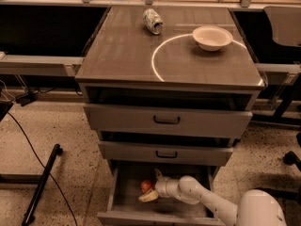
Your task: Place apple into bottom drawer
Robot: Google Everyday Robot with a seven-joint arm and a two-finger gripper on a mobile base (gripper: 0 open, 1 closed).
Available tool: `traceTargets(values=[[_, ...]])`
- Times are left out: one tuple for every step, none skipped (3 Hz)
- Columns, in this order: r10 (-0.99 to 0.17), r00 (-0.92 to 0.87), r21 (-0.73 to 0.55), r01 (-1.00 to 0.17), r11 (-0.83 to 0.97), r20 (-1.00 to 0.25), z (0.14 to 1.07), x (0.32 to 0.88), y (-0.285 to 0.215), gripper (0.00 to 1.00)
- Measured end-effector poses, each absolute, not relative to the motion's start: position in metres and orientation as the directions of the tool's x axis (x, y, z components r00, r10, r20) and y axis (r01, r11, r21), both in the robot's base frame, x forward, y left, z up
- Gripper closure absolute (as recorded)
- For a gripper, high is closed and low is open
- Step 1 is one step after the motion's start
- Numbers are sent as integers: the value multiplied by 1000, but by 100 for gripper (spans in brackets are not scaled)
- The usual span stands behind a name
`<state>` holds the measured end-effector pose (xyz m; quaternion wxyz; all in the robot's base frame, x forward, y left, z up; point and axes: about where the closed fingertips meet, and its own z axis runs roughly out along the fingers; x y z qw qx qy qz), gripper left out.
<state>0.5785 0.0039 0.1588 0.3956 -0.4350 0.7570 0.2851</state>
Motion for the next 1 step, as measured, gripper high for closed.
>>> traceTargets(values=[[-433,-309,88,-884,459,-847,159,579,4,0]])
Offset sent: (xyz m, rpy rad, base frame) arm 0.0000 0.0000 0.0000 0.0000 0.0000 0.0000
